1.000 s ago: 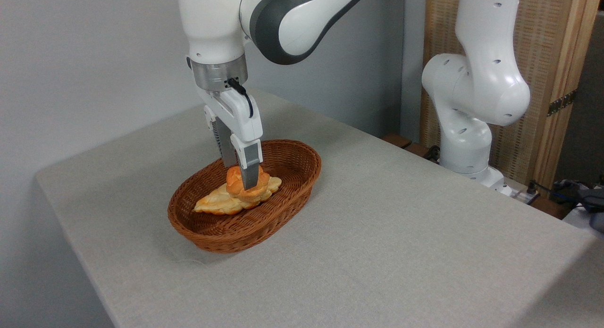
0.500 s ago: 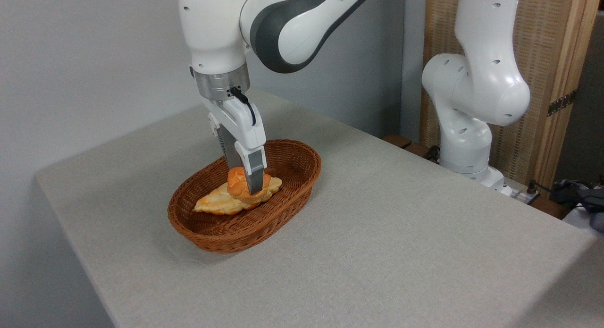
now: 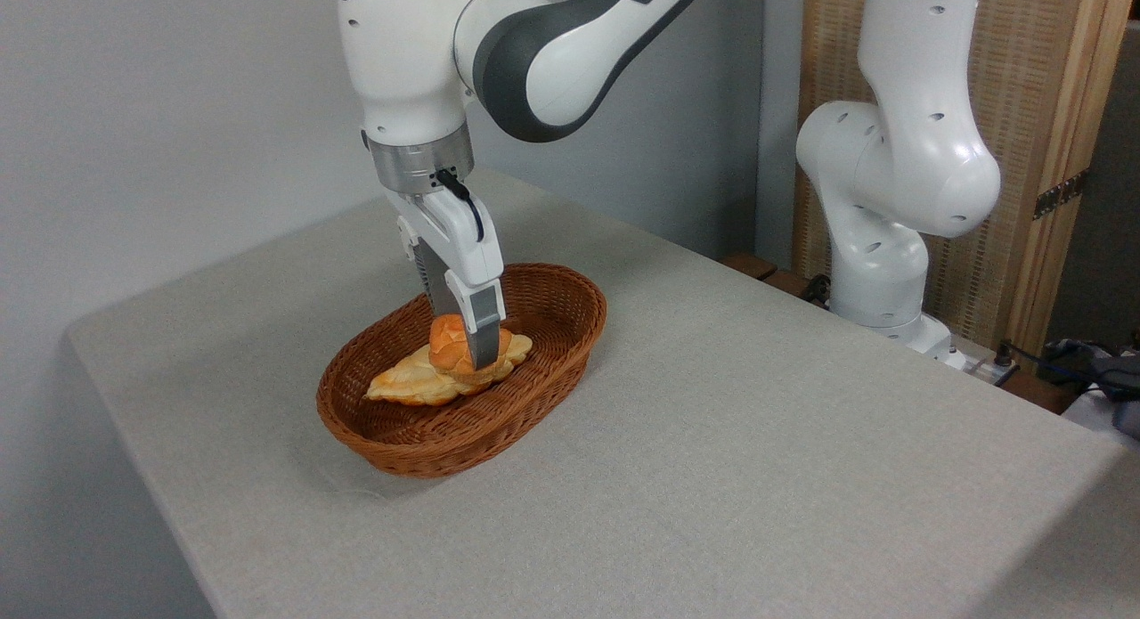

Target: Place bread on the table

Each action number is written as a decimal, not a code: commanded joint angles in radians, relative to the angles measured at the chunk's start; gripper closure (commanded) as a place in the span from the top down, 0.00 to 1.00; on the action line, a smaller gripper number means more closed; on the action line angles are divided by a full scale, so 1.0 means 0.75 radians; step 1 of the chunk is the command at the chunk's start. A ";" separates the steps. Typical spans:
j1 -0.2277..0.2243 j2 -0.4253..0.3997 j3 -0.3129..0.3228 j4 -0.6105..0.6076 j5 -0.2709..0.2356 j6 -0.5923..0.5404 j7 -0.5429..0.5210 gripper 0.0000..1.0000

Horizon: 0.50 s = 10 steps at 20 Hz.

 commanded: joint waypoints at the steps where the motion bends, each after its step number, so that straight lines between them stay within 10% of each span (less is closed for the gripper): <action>1: -0.004 -0.011 0.002 -0.015 -0.029 0.019 0.032 0.57; 10: -0.002 -0.011 -0.018 -0.015 -0.029 0.021 0.032 0.50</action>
